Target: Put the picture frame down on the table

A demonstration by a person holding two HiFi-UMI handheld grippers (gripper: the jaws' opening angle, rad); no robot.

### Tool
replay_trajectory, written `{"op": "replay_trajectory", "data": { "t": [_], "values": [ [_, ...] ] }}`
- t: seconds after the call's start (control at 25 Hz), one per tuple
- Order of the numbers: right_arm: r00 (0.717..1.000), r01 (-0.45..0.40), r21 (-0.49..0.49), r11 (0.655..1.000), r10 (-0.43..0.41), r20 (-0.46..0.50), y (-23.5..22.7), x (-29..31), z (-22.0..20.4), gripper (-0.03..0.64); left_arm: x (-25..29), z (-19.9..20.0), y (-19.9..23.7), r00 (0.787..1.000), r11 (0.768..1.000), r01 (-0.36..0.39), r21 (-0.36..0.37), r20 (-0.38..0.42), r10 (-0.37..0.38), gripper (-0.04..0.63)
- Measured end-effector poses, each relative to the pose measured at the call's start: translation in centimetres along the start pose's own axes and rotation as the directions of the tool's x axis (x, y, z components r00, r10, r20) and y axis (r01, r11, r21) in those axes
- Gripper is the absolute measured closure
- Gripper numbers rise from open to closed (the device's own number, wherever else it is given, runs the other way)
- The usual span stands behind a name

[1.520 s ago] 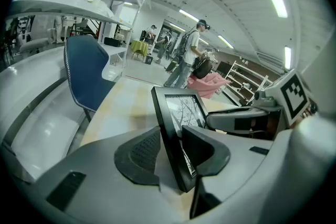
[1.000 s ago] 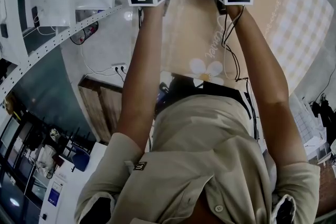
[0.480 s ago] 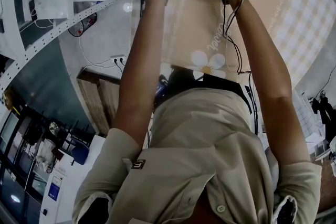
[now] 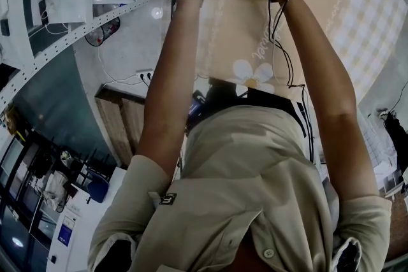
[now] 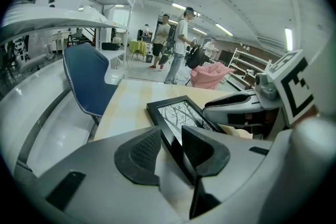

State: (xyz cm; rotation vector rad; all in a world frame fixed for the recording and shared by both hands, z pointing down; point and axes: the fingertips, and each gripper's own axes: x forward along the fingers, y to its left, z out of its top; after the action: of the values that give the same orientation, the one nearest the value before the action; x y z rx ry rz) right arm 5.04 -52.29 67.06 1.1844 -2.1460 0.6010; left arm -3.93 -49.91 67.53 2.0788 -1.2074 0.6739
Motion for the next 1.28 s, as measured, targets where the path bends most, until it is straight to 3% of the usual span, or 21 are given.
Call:
{"op": "replay_trajectory", "data": {
  "t": [0.36, 0.64, 0.88, 1.28],
  "values": [
    [0.998, 0.019, -0.010, 1.000, -0.018, 0.066, 0.3, -2.8, 2.9, 0.534, -3.2, 2.4, -0.7, 0.998, 1.000, 0.010, 0.015, 0.060, -0.011, 0.483],
    [0.982, -0.010, -0.013, 1.000, 0.012, 0.190, 2.4, -7.8, 7.1, 0.571, -8.9, 6.7, -2.4, 0.981, 0.997, 0.033, 0.063, 0.189, -0.044, 0.556],
    [0.954, -0.042, -0.049, 0.998, 0.055, 0.295, 5.4, -13.6, 11.1, 0.589, -15.7, 10.6, -4.8, 0.942, 0.989, 0.076, 0.124, 0.315, -0.112, 0.575],
    [0.890, -0.061, -0.120, 0.991, 0.108, 0.444, 11.8, -23.8, 16.2, 0.592, -28.1, 14.2, -8.8, 0.854, 0.969, 0.126, 0.212, 0.475, -0.215, 0.578]
  ]
}}
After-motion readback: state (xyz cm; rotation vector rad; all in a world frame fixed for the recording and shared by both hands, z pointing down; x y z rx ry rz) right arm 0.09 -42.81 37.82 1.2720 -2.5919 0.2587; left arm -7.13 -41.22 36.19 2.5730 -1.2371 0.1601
